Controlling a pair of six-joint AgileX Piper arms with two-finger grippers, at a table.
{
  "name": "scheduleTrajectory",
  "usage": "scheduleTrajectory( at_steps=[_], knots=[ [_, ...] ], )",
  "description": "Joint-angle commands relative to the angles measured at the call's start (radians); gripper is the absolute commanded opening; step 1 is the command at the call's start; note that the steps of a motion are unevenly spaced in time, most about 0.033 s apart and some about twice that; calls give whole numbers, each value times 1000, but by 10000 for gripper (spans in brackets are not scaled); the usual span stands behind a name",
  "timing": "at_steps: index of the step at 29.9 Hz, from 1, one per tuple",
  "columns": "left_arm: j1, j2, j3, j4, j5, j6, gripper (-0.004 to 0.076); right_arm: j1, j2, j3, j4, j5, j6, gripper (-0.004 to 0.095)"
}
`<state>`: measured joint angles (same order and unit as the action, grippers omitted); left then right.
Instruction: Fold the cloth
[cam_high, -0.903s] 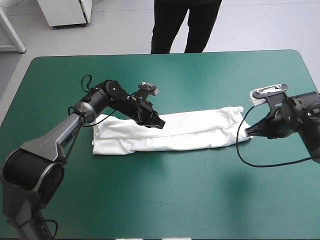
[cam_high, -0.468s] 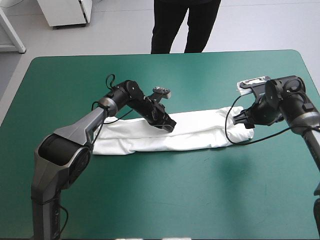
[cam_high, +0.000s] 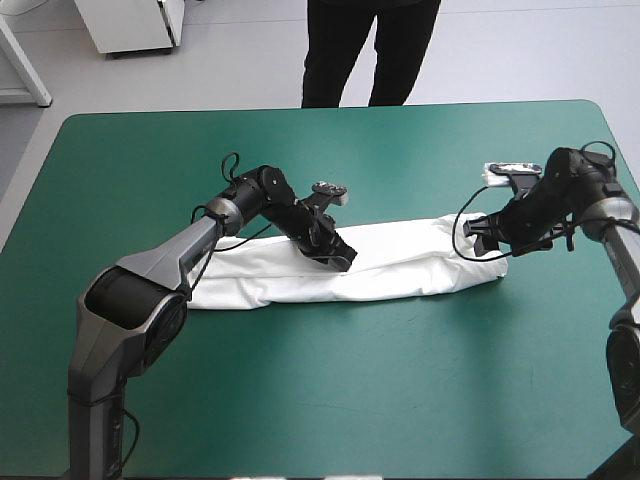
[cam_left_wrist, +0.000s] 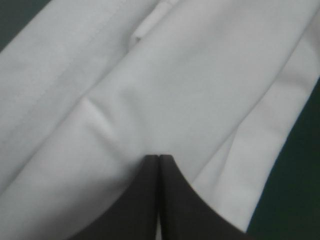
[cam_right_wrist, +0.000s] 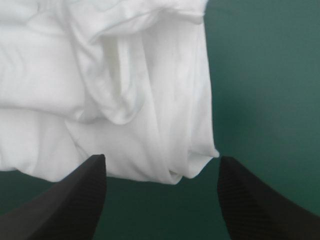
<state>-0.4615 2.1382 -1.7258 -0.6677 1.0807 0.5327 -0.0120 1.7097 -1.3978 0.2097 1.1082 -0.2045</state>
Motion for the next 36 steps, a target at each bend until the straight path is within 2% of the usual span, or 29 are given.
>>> scheduleTrajectory(
  at_steps=[1, 10, 16, 22, 36],
  knots=[
    [-5, -58, -27, -22, 2, -7, -22, -76, -24, -40, 135, -27, -71, 611],
    [-5, -58, -27, -14, 15, -7, -22, -122, 95, -191, 316, 50, -122, 615],
    [-5, -58, -27, 16, 34, -11, -22, -123, 144, -219, 311, 88, -117, 690],
    [-5, -58, -27, 26, 32, -11, -22, -123, 158, -219, 285, 99, -112, 690],
    [-3, -58, -27, 68, 25, -11, -22, -112, 280, -217, 309, 110, -105, 689]
  ],
)
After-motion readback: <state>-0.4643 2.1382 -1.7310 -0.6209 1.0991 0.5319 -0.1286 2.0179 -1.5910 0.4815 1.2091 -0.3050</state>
